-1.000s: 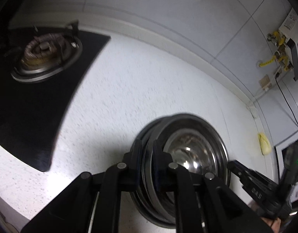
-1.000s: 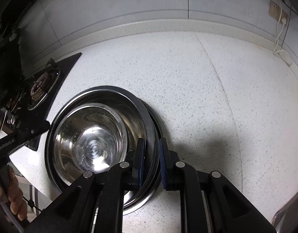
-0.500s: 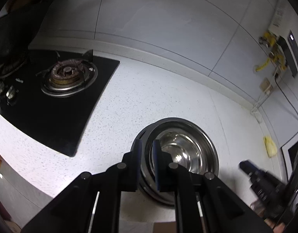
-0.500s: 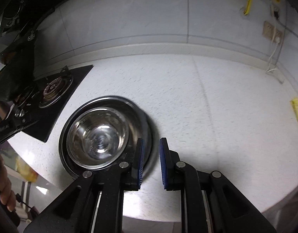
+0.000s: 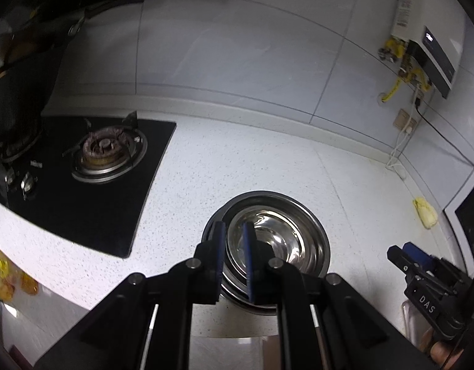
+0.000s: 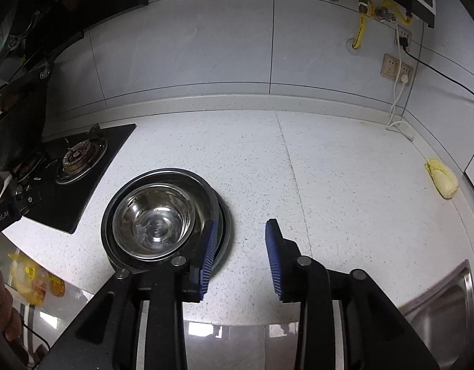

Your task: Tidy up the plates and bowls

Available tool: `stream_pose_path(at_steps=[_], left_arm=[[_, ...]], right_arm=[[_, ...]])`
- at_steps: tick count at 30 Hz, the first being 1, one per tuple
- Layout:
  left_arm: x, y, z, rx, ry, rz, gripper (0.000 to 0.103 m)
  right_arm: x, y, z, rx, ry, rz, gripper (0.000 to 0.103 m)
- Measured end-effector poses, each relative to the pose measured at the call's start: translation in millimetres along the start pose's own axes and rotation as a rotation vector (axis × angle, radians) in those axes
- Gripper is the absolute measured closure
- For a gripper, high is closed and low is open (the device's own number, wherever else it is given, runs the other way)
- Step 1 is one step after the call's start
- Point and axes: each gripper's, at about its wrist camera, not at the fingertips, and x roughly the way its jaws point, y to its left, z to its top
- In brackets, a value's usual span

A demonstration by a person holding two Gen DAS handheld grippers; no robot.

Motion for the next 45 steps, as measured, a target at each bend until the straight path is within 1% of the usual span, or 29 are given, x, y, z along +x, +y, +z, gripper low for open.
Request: stream_pose_path(at_steps=[3,5,6,7,10,14,16,20,23,25,26,28,30,36,45], left_arm=[[-11.1,-3.3,-1.2,0.028,-0.031,-0.003,0.092],[-16.7,-3.6,-2.4,0.042,-0.05,0.001,0.092],[-20.1,-3.0,-3.6,0.047,-0.057,0.002,0.092],[-22.1,-2.0,-4.4,0.052,-0.058,-0.003,0.092],[-26.8,1.3,-8.3,0.062,-0.043,-0.026,0.092],[-28.6,5.8,-13.2,0.075,-0.035,-0.024,0.092],[-32.7,6.1,-16.2,0.087,-0.043,-0.032,0.092],[-42.5,4.0,-19.6,0.119,-0.071,-0.004,0.092],[-49.2,2.6,-18.7,0.126,-0.08,-0.01,0.092],[-54.5,0.9,-18.5,0.128,-0.089,-0.025,0.092],[-56.7,0.1,-19.0,0.13,-0.093,-0.026,0.092],[-62.1,-3.6,-20.6,0.142,-0.101,-0.029,0.092],[-66.5,-7.1,-22.0,0.147,-0.102,-0.038,0.092],[-76.2,-12.4,-26.0,0.167,-0.111,-0.039,0.092],[-88.6,-17.7,-33.9,0.17,-0.123,-0.016,0.092]], right_arm=[[-8.2,4.2,-2.5,-0.007,-0.014,-0.009,0.068],[-15.5,8.0,-3.7,-0.016,-0.03,-0.02,0.063],[-19.0,10.1,-3.9,-0.022,-0.039,-0.027,0.058],[-22.7,11.7,-4.4,-0.025,-0.046,-0.035,0.056],[-31.2,15.1,-5.0,-0.032,-0.067,-0.04,0.052],[-38.8,15.4,-6.1,-0.019,-0.075,-0.035,0.047],[-43.3,14.7,-8.3,-0.013,-0.079,-0.035,0.045],[-51.4,9.5,-13.3,-0.002,-0.083,-0.037,0.041],[-58.3,2.1,-17.1,0.017,-0.089,-0.042,0.033],[-63.1,-3.0,-18.9,0.028,-0.092,-0.047,0.025],[-65.3,-5.3,-19.3,0.032,-0.094,-0.05,0.024],[-70.3,-10.6,-20.7,0.036,-0.1,-0.061,0.017],[-74.3,-15.9,-21.9,0.035,-0.105,-0.068,0.013],[-81.8,-28.3,-25.2,0.038,-0.107,-0.068,0.009],[-85.5,-31.4,-29.3,-0.001,-0.097,-0.058,0.009]])
